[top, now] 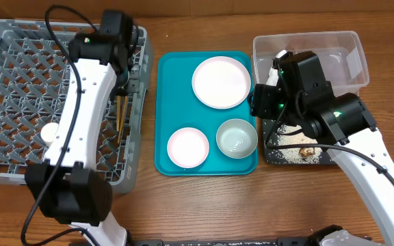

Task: Sort waste into correct bins and load items into the dishwasher

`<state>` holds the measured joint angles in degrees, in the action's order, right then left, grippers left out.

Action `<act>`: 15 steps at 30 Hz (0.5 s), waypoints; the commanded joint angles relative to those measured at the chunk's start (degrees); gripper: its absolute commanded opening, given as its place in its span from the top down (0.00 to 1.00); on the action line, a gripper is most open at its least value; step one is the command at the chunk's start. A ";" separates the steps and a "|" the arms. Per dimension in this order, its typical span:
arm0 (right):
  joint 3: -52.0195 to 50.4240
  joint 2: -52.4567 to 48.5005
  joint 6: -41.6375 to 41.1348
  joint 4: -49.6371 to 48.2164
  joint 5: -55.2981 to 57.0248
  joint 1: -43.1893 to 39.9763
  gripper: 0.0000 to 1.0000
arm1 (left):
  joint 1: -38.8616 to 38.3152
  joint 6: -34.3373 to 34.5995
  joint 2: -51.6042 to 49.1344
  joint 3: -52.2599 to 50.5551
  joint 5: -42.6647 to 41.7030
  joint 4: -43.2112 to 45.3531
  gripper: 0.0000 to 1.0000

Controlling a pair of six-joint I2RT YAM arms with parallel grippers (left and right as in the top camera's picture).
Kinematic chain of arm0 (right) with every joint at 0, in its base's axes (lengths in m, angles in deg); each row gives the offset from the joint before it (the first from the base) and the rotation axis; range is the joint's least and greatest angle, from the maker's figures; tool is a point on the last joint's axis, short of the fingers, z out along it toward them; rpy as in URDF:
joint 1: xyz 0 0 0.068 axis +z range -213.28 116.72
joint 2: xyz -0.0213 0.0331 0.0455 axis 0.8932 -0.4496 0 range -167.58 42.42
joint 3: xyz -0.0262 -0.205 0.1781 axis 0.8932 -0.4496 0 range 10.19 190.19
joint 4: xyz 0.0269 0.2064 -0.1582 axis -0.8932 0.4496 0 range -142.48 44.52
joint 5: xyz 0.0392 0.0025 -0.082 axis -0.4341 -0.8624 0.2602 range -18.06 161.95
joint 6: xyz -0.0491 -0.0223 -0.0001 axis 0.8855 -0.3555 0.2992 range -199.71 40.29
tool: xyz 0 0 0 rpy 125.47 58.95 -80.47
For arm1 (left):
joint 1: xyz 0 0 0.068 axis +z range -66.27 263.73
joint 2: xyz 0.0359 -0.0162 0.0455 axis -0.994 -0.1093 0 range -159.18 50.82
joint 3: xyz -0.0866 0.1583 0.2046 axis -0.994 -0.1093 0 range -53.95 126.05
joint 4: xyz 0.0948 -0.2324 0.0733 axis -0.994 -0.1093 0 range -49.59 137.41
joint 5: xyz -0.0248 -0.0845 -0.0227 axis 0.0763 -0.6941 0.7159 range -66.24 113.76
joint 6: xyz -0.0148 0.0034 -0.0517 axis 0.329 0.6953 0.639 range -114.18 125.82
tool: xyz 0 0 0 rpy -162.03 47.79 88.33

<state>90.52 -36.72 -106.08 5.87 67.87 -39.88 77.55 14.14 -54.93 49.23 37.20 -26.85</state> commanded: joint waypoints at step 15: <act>1.11 0.52 -0.26 -0.13 0.11 0.00 0.41 | 2.25 -3.76 -0.63 -8.94 -7.69 7.43 0.76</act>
<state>90.50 -36.72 -106.08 5.85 67.87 -39.90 80.07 8.81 -56.18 37.30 35.18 -16.92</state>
